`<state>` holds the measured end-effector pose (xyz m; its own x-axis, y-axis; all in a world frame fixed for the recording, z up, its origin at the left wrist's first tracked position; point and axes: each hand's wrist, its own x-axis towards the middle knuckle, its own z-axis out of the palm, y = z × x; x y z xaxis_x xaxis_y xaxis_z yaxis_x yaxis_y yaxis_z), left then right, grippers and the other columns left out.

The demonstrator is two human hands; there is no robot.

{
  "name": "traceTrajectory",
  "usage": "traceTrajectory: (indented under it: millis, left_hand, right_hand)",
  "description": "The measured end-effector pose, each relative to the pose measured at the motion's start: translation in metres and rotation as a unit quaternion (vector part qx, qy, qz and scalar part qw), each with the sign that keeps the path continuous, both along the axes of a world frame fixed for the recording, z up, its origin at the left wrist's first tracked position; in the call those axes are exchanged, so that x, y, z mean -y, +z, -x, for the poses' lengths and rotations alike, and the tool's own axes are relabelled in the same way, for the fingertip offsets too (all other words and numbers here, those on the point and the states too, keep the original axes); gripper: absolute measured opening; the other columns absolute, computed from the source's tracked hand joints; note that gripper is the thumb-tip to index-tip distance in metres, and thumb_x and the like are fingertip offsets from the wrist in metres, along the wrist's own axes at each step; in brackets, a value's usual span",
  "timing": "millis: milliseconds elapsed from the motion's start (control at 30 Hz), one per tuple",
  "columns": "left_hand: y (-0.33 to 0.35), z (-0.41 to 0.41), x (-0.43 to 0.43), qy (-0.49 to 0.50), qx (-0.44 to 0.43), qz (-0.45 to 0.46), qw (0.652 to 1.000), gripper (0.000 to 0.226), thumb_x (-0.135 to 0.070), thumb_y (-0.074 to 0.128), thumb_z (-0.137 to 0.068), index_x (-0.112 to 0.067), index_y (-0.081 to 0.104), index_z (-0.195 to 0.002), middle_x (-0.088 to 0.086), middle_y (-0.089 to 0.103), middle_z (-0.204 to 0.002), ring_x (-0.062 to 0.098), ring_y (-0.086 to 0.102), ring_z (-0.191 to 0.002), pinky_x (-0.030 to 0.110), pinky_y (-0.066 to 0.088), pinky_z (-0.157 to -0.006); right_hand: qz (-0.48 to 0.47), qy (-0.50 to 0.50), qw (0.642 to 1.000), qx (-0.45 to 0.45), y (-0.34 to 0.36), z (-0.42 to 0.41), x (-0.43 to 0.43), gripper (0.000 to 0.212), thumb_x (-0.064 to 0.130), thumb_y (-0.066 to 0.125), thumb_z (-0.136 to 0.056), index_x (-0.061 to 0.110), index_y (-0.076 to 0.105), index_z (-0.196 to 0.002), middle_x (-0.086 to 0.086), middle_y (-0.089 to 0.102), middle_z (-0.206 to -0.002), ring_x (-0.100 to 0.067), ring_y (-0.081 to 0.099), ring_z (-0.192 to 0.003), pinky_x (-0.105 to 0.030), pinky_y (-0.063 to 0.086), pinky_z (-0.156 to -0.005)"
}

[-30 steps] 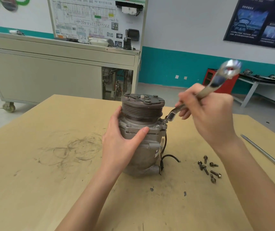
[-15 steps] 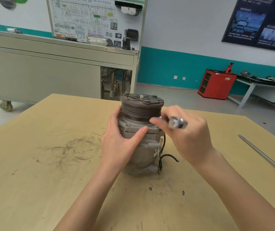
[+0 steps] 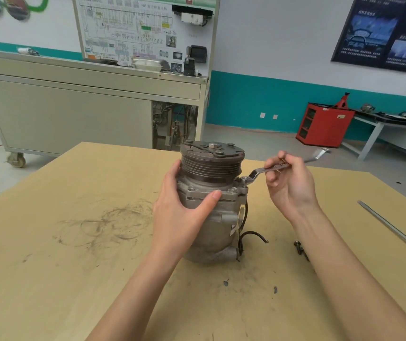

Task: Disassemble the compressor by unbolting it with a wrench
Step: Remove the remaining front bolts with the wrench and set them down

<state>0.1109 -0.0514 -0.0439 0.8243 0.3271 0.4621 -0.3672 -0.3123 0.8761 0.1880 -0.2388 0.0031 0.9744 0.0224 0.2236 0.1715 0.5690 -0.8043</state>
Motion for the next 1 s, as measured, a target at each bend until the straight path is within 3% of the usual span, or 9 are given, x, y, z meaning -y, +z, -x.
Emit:
traceTrajectory:
  millis: [100, 200, 333, 433, 567, 700, 800, 867, 1000]
  left_hand:
    - [0.000, 0.000, 0.000, -0.003, 0.002, 0.008, 1.000, 0.096, -0.067, 0.066, -0.060, -0.033, 0.036, -0.145, -0.016, 0.051, -0.138, 0.003, 0.048, -0.127, 0.042, 0.041, -0.109]
    - [-0.001, 0.000, 0.000, -0.001, 0.004, 0.007, 1.000, 0.095, -0.068, 0.066, -0.060, -0.035, 0.036, -0.143, -0.018, 0.051, -0.136, 0.002, 0.049, -0.126, 0.041, 0.041, -0.108]
    - [-0.002, -0.001, 0.000, -0.001, 0.005, 0.006, 1.000, 0.093, -0.068, 0.066, -0.061, -0.035, 0.036, -0.143, -0.018, 0.051, -0.136, 0.002, 0.049, -0.125, 0.041, 0.043, -0.108]
    - [-0.002, -0.001, 0.000, 0.000, 0.007, 0.002, 1.000, 0.092, -0.068, 0.066, -0.061, -0.036, 0.036, -0.142, -0.018, 0.051, -0.136, 0.002, 0.049, -0.125, 0.040, 0.042, -0.108]
    - [-0.003, -0.002, 0.000, 0.004, 0.004, -0.001, 1.000, 0.092, -0.066, 0.068, -0.063, -0.037, 0.035, -0.143, -0.019, 0.050, -0.137, 0.001, 0.048, -0.126, 0.039, 0.041, -0.109]
    - [-0.004, -0.002, 0.000, 0.011, 0.007, -0.009, 1.000, 0.087, -0.059, 0.070, -0.067, -0.035, 0.036, -0.143, -0.017, 0.050, -0.138, 0.001, 0.048, -0.126, 0.038, 0.041, -0.109]
    - [-0.003, -0.001, -0.001, 0.011, 0.004, -0.012, 1.000, 0.089, -0.060, 0.070, -0.067, -0.033, 0.035, -0.145, -0.015, 0.050, -0.139, 0.003, 0.048, -0.126, 0.039, 0.041, -0.109]
    - [-0.003, -0.001, -0.001, 0.009, 0.002, -0.013, 1.000, 0.088, -0.060, 0.069, -0.067, -0.034, 0.034, -0.144, -0.015, 0.050, -0.139, 0.004, 0.048, -0.127, 0.040, 0.041, -0.109]
    - [-0.002, -0.001, -0.001, 0.009, 0.001, -0.011, 1.000, 0.086, -0.057, 0.070, -0.068, -0.035, 0.035, -0.143, -0.017, 0.049, -0.137, 0.003, 0.047, -0.126, 0.041, 0.040, -0.109]
  right_hand:
    - [-0.038, 0.099, 0.993, -0.044, -0.001, -0.026, -0.016, 0.028, 0.016, 0.028, -0.103, 0.014, 0.047, -0.082, 0.002, 0.056, -0.055, -0.005, 0.042, -0.034, -0.012, 0.032, -0.033]
    - [-0.009, 0.151, 0.986, -0.065, -0.012, -0.044, -0.033, 0.029, 0.022, 0.034, -0.101, 0.014, 0.053, -0.081, 0.006, 0.054, -0.053, -0.007, 0.038, -0.053, -0.020, 0.030, -0.058]
    - [0.023, 0.150, 0.985, -0.086, -0.011, -0.047, -0.033, 0.025, 0.029, 0.039, -0.099, 0.014, 0.057, -0.088, -0.003, 0.063, -0.075, -0.015, 0.058, -0.070, -0.027, 0.041, -0.072]
    - [0.015, 0.055, 0.996, -0.074, 0.006, -0.033, -0.017, 0.042, 0.042, 0.038, -0.100, 0.012, 0.058, -0.078, -0.002, 0.063, -0.061, -0.009, 0.059, -0.052, -0.016, 0.046, -0.049]
    - [0.146, -0.148, 0.973, 0.100, 0.028, 0.003, -0.004, 0.053, 0.044, 0.032, -0.101, 0.007, 0.058, -0.073, -0.009, 0.068, -0.058, -0.020, 0.066, -0.047, -0.019, 0.049, -0.040]
    - [0.310, -0.254, 0.853, 0.334, 0.032, 0.044, -0.014, 0.050, 0.046, 0.040, -0.098, 0.009, 0.058, -0.069, -0.003, 0.067, -0.057, -0.019, 0.067, -0.048, -0.026, 0.053, -0.043]
    - [0.441, -0.332, 0.662, 0.508, 0.030, 0.056, -0.020, 0.059, 0.040, 0.038, -0.099, -0.004, 0.062, -0.068, -0.014, 0.062, -0.055, -0.024, 0.063, -0.045, -0.032, 0.052, -0.042]
    - [0.479, -0.365, 0.578, 0.550, 0.027, 0.058, -0.020, 0.062, 0.038, 0.037, -0.099, -0.006, 0.064, -0.064, -0.013, 0.061, -0.054, -0.023, 0.059, -0.043, -0.027, 0.047, -0.043]
    - [0.517, -0.372, 0.520, 0.569, 0.023, 0.058, -0.018, 0.067, 0.042, 0.034, -0.100, -0.005, 0.063, -0.062, -0.011, 0.061, -0.056, -0.024, 0.056, -0.044, -0.029, 0.044, -0.044]
